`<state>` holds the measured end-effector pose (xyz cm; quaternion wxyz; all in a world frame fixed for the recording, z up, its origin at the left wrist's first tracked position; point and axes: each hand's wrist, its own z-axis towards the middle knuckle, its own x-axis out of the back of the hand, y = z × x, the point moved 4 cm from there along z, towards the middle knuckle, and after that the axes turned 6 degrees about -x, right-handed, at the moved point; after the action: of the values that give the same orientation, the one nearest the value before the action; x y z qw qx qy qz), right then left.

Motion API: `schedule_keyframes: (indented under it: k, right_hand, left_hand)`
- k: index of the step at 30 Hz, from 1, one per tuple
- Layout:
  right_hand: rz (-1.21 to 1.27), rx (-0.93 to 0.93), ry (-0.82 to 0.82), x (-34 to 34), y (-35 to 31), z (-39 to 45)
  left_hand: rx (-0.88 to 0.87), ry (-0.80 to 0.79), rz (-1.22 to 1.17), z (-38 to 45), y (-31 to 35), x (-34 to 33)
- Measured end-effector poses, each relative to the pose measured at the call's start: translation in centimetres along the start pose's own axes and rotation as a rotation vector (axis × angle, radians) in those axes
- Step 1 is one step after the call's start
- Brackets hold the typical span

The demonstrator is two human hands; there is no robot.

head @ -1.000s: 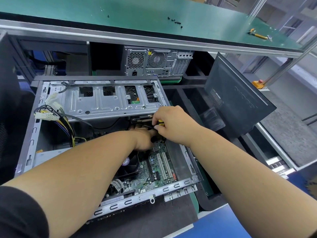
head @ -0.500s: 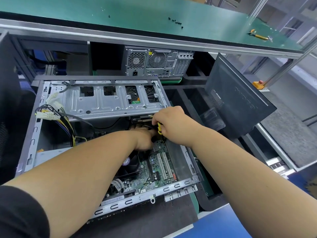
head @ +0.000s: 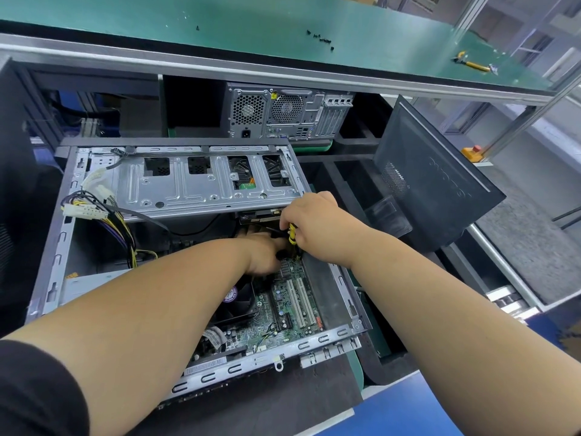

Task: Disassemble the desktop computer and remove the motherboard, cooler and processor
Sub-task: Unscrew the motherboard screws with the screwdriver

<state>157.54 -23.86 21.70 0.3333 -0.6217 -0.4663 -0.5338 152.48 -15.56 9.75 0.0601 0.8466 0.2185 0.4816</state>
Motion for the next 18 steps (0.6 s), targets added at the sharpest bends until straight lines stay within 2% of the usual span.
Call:
schedule_keyframes:
  k: [18]
  right_hand:
    - [0.051,-0.015,0.007,-0.06,0.71,-0.20]
  left_hand:
    - [-0.006,-0.025,0.008,0.10,0.04,-0.24]
